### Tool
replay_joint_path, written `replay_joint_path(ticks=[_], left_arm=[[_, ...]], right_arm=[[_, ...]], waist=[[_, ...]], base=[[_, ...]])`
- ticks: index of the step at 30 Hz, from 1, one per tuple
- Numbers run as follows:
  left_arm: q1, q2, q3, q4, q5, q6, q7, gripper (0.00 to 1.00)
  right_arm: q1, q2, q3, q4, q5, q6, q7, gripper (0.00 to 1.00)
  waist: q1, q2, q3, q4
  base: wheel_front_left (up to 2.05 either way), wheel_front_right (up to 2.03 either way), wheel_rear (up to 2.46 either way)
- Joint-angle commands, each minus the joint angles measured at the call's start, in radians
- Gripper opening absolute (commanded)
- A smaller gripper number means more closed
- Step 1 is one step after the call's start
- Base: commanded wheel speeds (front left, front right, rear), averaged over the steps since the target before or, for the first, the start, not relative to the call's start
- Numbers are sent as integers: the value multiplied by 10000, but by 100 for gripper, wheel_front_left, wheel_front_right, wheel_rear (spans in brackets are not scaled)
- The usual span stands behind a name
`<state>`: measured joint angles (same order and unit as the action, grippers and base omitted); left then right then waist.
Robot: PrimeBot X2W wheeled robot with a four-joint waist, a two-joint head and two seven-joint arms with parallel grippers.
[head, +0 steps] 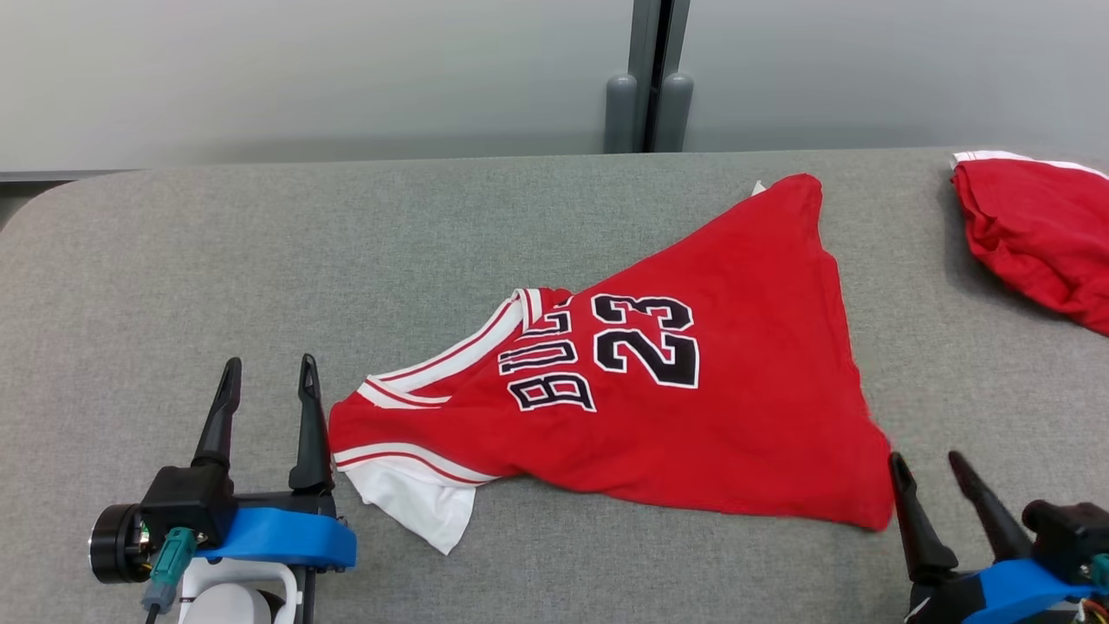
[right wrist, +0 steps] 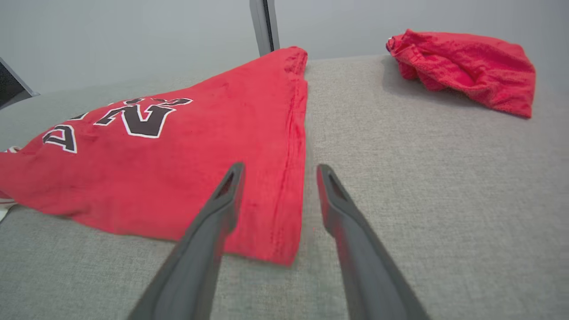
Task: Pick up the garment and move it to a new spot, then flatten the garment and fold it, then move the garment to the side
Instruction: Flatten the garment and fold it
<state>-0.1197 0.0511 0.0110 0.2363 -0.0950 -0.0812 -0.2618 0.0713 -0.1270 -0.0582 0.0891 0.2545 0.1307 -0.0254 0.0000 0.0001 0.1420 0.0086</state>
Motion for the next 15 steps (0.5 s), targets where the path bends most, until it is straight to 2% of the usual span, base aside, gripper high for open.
replay_joint_path(ticks=[1,8,15], left_arm=[[76,-11,-17,31,71,-38,-45,100],[144,-10,74,67,150,-67,-44,100],[141,13,147,128,181,-144,-44,100]], right_arm=[[-175,65,-116,-68,-70,4,-123,100],[-740,297,-386,-480,-236,4,-888,100],[-1123,631,-93,-630,-332,4,-1784,100]], waist=[[0,-1,-36,-2],[0,-1,-199,-45],[0,-1,-267,-80]], base=[[0,0,0],[0,0,0],[0,0,0]])
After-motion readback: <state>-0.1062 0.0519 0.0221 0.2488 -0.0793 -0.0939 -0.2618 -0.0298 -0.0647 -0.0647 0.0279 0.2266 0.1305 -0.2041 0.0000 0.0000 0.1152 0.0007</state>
